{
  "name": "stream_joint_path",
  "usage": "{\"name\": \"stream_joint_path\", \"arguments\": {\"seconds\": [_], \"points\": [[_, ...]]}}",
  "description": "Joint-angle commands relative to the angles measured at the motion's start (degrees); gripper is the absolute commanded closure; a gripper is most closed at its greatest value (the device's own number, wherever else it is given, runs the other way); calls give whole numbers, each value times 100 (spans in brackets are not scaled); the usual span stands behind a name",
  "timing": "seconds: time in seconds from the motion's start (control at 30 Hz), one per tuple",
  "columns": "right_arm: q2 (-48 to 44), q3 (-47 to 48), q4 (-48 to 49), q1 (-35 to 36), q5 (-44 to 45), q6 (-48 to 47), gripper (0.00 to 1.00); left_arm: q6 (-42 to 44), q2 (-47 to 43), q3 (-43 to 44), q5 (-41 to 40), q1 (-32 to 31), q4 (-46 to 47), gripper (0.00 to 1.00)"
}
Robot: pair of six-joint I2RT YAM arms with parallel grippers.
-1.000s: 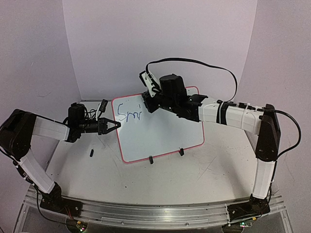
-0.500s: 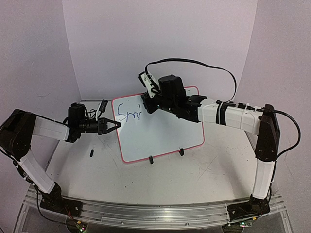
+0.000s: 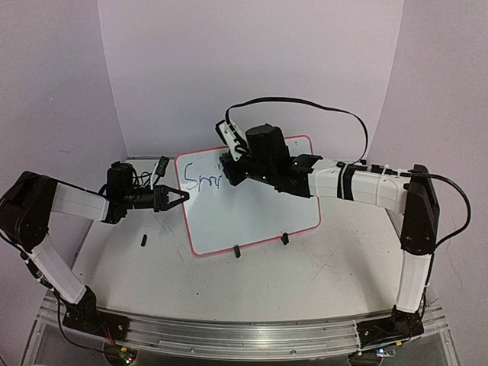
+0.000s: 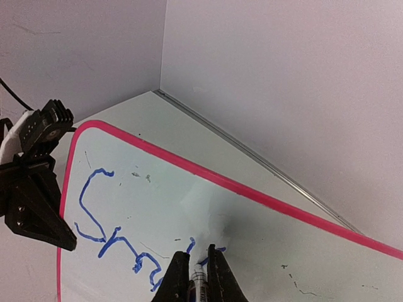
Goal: Write a sentence on the whiteboard
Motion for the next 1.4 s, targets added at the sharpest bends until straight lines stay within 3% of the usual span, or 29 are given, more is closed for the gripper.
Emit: {"name": "stream_joint_path", "arguments": {"seconds": [0.0,0.8,1.1,1.37], "points": [[-203,-168,-40,31,143,81,100,247,100,51,-663,9,-244,100],[-408,-681,33,123,237,223,100,260,135,49,-657,7,-270,100],[-485,-475,77,116,622,-20,100,265,148,59,-659,5,-278,100],[-904,-557,184,115,152,93,100,265,144,56,-656,9,-284,100]]}}
